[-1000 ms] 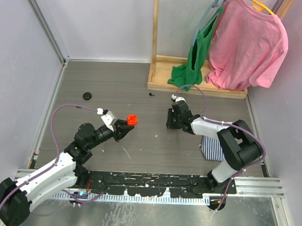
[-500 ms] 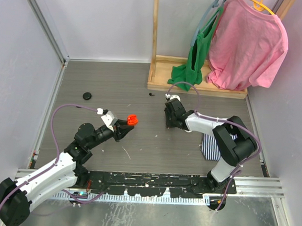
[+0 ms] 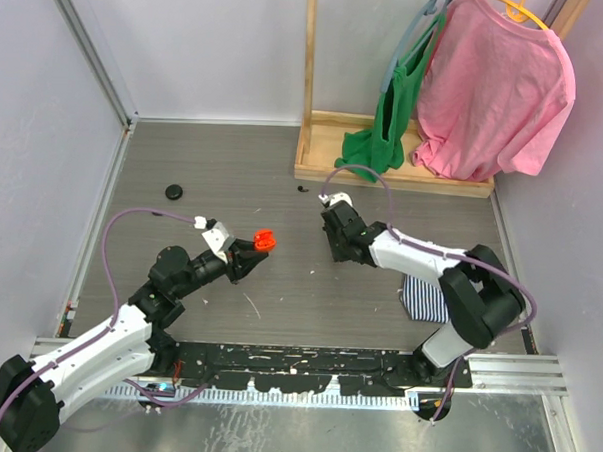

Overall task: Insert the wireless bluetooth earbuds into the charging case
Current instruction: Pick up the earbud from the center of the board, then place the earbud in the charging case.

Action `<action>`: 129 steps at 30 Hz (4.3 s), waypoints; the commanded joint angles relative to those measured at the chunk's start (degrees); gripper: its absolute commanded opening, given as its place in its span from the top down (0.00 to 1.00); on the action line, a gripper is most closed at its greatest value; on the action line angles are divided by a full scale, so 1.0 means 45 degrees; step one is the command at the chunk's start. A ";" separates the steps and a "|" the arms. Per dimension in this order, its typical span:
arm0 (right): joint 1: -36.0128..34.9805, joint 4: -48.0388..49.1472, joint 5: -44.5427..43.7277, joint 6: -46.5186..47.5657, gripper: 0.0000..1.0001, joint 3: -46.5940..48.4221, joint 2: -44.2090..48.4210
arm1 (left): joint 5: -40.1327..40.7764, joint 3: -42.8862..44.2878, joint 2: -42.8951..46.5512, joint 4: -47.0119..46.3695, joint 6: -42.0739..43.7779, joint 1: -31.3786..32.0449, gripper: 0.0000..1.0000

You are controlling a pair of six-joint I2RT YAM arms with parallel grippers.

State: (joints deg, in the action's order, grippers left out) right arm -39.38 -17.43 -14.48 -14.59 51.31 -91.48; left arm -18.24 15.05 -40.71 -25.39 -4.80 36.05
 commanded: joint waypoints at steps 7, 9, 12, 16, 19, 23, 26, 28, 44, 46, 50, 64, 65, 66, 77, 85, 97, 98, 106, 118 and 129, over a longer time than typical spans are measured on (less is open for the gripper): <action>-0.1539 0.0368 -0.1523 0.1418 0.86 0.1082 0.3344 | -0.0233 0.0144 0.0090 -0.0921 0.0129 0.0035 0.98; -0.1815 0.0629 -0.1605 0.1641 0.86 0.1145 0.3775 | -0.0267 0.0056 0.0101 -0.1098 0.0119 0.0035 0.98; -0.2260 0.1098 -0.1798 0.1966 0.86 0.1142 0.4369 | -0.0315 -0.0069 0.0132 -0.1421 0.0094 0.0044 0.98; -0.2973 0.1966 -0.1863 0.2476 0.87 0.0996 0.5093 | -0.0290 -0.0275 0.0222 -0.1811 0.0109 0.0037 0.98; -0.3480 0.2783 -0.1824 0.2977 0.87 0.0746 0.5555 | -0.0304 -0.0436 0.0272 -0.2249 0.0109 0.0031 0.97; -0.4100 0.3996 -0.1526 0.3671 0.87 0.0252 0.6024 | -0.0350 -0.0735 0.0415 -0.2905 0.0165 0.0035 0.97; -0.4501 0.5075 -0.1069 0.4131 0.87 -0.0164 0.6266 | -0.0417 -0.0922 0.0543 -0.3245 0.0313 0.0045 0.97; -0.4749 0.5780 -0.0792 0.4397 0.87 -0.0427 0.6356 | -0.0481 -0.1025 0.0579 -0.3454 0.0377 0.0054 0.97; -0.5273 1.0644 0.3065 0.5127 0.89 -0.2456 0.6689 | -0.1747 -0.1370 0.0876 -0.4373 0.0436 0.0043 0.95; -0.5293 1.0907 0.3069 0.5216 0.89 -0.2622 0.6638 | -0.1762 -0.1362 0.0964 -0.4378 0.0395 0.0068 0.95; -0.5312 1.1529 0.3185 0.5256 0.90 -0.2903 0.6528 | -0.1787 -0.1371 0.1086 -0.4359 0.0314 0.0074 0.94; -0.5312 1.2744 0.3305 0.5155 0.90 -0.3235 0.5928 | -0.1779 -0.1371 0.1182 -0.4367 0.0154 0.0113 0.94; -0.5312 1.2829 0.3324 0.5112 0.90 -0.3262 0.5895 | -0.1769 -0.1371 0.1203 -0.4372 0.0122 0.0113 0.94; -0.5312 1.2935 0.3343 0.5073 0.90 -0.3348 0.5881 | -0.1767 -0.1371 0.1213 -0.4375 0.0101 0.0113 0.94; -0.5314 1.3444 0.3518 0.4818 0.89 -0.3676 0.5775 | -0.1611 -0.1374 0.1292 -0.4407 -0.0145 0.0113 0.93; -0.5332 1.3945 0.3608 0.4678 0.89 -0.3767 0.5550 | -0.1660 -0.1371 0.1306 -0.4437 -0.0184 0.0126 0.93; -0.5337 1.4364 0.3367 0.4736 0.89 -0.3939 0.5409 | -0.1730 -0.1362 0.1370 -0.4424 -0.0222 0.0133 0.93; -0.5333 1.4362 0.3417 0.4691 0.88 -0.3957 0.5437 | -0.1710 -0.1365 0.1375 -0.4428 -0.0223 0.0128 0.93; -0.5351 1.4342 0.3865 0.4389 0.83 -0.4140 0.5718 | -0.1011 -0.1332 0.1382 -0.4117 -0.0241 0.0132 0.93; -0.5352 1.4249 0.4175 0.4164 0.75 -0.4305 0.5892 | -0.0800 -0.1371 0.1419 -0.4114 -0.0294 0.0133 0.93; -0.5352 1.3971 0.3803 0.4084 0.58 -0.4165 0.5897 | -0.0833 -0.1367 0.1365 -0.4182 -0.0321 0.0132 0.93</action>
State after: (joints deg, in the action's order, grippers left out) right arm -63.18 44.03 2.72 4.54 31.88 -66.57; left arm -23.09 8.54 -35.07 -40.10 -6.59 36.75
